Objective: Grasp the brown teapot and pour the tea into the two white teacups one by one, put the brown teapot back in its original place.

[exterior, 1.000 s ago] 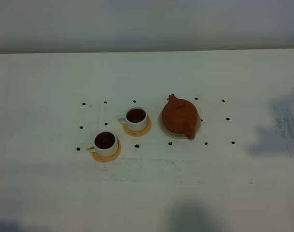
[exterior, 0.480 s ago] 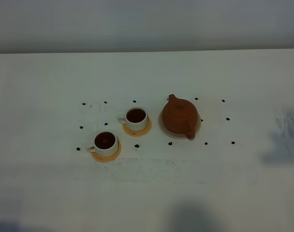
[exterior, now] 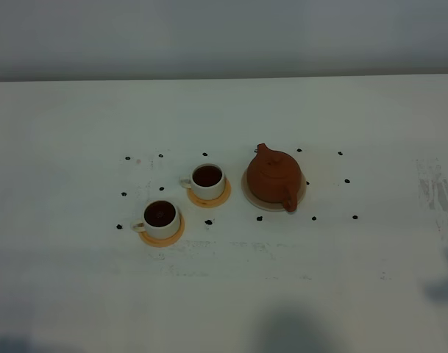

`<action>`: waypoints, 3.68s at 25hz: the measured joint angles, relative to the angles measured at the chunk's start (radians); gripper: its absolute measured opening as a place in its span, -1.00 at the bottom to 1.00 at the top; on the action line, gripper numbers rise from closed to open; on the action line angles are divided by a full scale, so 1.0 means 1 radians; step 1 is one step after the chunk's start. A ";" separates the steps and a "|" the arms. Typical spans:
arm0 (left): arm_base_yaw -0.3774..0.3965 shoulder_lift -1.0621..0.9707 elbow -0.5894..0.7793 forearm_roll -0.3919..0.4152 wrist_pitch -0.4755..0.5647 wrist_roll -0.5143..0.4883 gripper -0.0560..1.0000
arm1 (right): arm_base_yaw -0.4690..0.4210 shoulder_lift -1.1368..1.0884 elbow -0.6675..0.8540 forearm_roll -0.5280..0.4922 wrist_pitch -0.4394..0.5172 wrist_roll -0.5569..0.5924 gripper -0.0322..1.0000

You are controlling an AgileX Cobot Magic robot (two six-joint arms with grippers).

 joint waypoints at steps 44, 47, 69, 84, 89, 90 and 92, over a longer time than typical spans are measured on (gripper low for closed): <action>0.000 0.000 0.000 0.000 0.000 0.000 0.05 | -0.297 -0.614 0.280 0.003 0.055 -0.066 -0.53; 0.000 0.000 0.000 0.000 0.000 0.000 0.05 | -0.306 -0.616 0.280 0.004 0.055 -0.077 -0.53; 0.000 0.000 0.000 0.000 0.000 0.000 0.05 | -0.315 -0.616 0.280 0.012 0.055 -0.100 -0.53; 0.000 0.000 0.000 0.000 0.000 0.000 0.05 | -0.315 -0.616 0.280 0.012 0.055 -0.100 -0.54; 0.000 0.000 0.000 0.000 0.000 0.000 0.05 | -0.315 -0.616 0.280 0.012 0.055 -0.100 -0.54; 0.000 0.000 0.000 0.000 0.000 0.000 0.05 | -0.315 -0.616 0.280 0.012 0.055 -0.100 -0.54; 0.000 0.000 0.000 0.000 0.000 0.000 0.05 | -0.315 -0.616 0.280 0.012 0.055 -0.100 -0.54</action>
